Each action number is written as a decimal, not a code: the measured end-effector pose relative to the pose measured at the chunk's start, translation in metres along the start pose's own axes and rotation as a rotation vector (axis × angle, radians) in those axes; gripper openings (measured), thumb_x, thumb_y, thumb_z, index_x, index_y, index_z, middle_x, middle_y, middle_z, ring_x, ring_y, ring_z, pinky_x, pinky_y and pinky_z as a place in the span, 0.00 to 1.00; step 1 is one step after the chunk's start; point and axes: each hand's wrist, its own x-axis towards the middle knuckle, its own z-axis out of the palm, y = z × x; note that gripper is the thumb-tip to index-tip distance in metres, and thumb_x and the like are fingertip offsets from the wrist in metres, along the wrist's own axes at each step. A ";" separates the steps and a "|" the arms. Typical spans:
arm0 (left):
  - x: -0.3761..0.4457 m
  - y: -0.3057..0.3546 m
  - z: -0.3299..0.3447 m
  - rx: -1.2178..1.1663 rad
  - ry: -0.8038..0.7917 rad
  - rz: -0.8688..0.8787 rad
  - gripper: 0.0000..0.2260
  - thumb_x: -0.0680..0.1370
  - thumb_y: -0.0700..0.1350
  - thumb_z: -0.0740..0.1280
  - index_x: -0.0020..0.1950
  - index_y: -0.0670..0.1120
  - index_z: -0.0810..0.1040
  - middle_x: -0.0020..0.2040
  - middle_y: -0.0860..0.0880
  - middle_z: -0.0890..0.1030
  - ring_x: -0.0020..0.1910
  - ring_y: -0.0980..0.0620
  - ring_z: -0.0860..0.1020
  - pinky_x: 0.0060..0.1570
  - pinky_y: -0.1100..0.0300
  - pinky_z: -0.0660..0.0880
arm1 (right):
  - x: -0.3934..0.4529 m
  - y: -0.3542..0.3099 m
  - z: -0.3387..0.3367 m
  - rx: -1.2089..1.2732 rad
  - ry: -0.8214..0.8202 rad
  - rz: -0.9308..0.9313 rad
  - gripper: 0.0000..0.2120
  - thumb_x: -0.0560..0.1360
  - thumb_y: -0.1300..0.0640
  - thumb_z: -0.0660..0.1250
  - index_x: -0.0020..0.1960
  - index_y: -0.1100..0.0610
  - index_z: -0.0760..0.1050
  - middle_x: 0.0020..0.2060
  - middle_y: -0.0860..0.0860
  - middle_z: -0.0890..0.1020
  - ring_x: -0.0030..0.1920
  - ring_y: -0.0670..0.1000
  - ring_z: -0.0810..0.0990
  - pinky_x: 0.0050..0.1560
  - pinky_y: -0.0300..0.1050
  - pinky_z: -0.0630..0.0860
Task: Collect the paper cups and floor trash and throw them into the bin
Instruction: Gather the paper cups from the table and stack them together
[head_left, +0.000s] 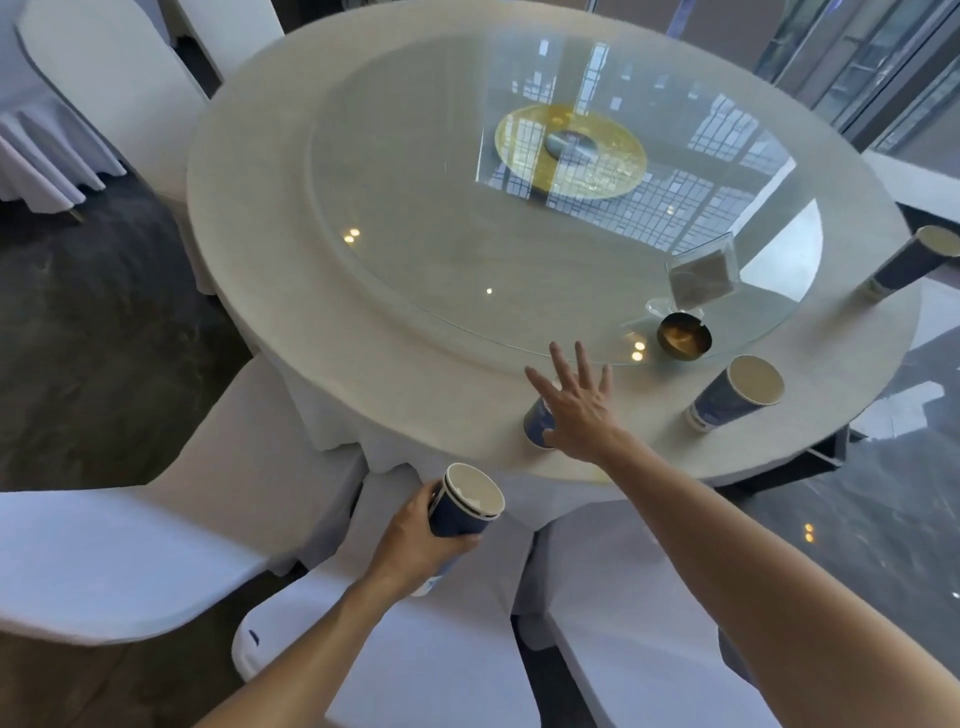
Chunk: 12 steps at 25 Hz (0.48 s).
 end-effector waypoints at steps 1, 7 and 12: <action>0.001 -0.004 -0.003 0.000 -0.012 -0.012 0.33 0.62 0.55 0.83 0.63 0.62 0.73 0.58 0.62 0.82 0.58 0.60 0.81 0.46 0.69 0.76 | 0.004 0.002 0.006 0.013 -0.035 0.007 0.46 0.75 0.49 0.72 0.83 0.43 0.47 0.83 0.54 0.36 0.81 0.65 0.34 0.75 0.74 0.47; 0.025 -0.007 -0.022 0.018 -0.041 -0.038 0.30 0.64 0.54 0.83 0.62 0.61 0.75 0.55 0.62 0.83 0.56 0.61 0.81 0.42 0.71 0.75 | 0.006 0.013 0.031 0.060 0.016 0.033 0.26 0.74 0.60 0.69 0.71 0.51 0.70 0.74 0.58 0.62 0.70 0.64 0.62 0.64 0.52 0.73; 0.044 0.011 -0.020 -0.003 -0.070 0.003 0.34 0.66 0.50 0.84 0.69 0.53 0.75 0.58 0.59 0.82 0.58 0.55 0.81 0.46 0.66 0.77 | -0.016 0.015 0.035 0.206 0.083 0.224 0.22 0.73 0.68 0.65 0.64 0.52 0.71 0.61 0.56 0.68 0.59 0.60 0.68 0.45 0.50 0.77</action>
